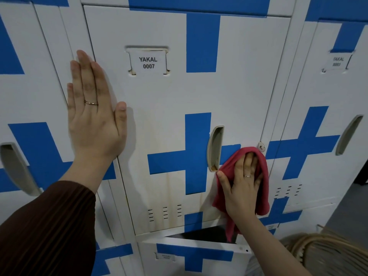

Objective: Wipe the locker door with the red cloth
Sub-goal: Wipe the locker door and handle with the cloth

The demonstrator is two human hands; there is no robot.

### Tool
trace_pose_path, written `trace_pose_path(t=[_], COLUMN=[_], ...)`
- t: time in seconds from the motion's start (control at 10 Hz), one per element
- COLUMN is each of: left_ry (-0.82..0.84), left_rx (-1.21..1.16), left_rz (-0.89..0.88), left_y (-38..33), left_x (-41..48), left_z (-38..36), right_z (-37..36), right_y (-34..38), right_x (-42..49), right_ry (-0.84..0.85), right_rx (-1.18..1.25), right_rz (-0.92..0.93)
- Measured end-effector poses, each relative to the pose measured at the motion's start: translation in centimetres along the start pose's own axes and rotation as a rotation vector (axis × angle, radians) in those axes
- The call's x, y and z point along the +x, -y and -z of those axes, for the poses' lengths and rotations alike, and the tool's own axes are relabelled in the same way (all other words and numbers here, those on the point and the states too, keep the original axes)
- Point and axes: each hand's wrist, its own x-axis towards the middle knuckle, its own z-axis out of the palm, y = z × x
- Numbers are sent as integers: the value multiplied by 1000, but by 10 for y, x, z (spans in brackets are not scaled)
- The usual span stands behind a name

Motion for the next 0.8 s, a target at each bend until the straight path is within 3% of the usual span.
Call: trace_pose_path(t=[0.4,0.8], left_ry=[-7,-6], left_rx=[4,4], left_rz=[-6,-7], left_y=[0,0], left_x=[0,0], left_z=[0,0], right_z=[-4,1], right_y=[24,2], right_x=[-5,11], right_ry=[0,-29], right_rx=[70,155], right_rz=[1,36])
